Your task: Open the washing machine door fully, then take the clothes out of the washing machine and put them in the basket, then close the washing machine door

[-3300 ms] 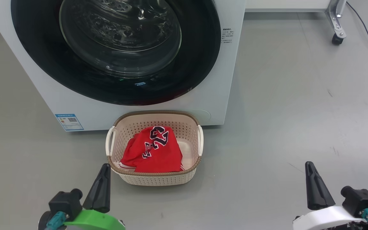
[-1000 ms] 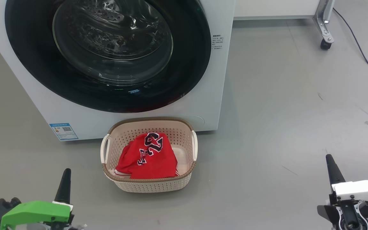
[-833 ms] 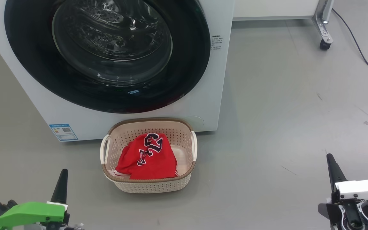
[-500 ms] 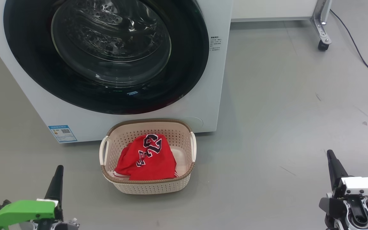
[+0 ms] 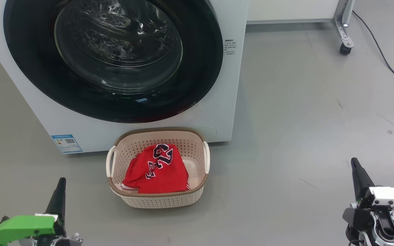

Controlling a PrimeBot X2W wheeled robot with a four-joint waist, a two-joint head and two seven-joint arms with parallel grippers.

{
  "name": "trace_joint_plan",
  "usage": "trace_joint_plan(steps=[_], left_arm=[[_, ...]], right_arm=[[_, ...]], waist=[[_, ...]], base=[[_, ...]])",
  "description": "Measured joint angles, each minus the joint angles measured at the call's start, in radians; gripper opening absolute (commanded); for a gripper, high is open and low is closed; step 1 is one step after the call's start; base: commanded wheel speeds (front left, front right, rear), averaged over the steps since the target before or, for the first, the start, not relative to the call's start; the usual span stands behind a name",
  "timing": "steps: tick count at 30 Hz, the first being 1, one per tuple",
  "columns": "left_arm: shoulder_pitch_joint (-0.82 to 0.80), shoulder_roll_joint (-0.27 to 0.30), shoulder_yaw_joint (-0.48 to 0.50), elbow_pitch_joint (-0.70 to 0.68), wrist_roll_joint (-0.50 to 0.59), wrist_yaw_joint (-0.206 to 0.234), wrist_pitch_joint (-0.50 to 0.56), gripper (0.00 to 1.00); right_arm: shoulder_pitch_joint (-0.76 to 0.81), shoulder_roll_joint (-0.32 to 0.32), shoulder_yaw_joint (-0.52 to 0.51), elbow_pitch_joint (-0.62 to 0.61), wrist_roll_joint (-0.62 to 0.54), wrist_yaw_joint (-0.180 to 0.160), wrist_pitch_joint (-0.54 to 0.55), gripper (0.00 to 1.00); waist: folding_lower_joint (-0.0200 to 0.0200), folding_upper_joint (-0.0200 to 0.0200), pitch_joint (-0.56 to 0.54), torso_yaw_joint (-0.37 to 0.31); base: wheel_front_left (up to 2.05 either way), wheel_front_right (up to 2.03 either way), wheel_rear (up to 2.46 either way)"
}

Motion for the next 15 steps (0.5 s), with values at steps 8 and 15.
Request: trace_joint_plan(steps=[8,15], left_arm=[[-0.002,0.0,0.001,0.002,0.0,-0.003,0.0,0.0],[-0.004,0.0,0.003,0.006,0.0,-0.003,0.002,0.0]], right_arm=[[-0.004,0.0,-0.001,0.002,0.0,0.0,0.0,0.0],[-0.004,0.0,-0.001,0.003,0.0,0.0,0.0,0.0]], waist=[[0.0,0.0,0.0,0.0],[0.0,0.0,0.0,0.0]], base=[[0.0,0.0,0.0],[0.0,0.0,0.0]])
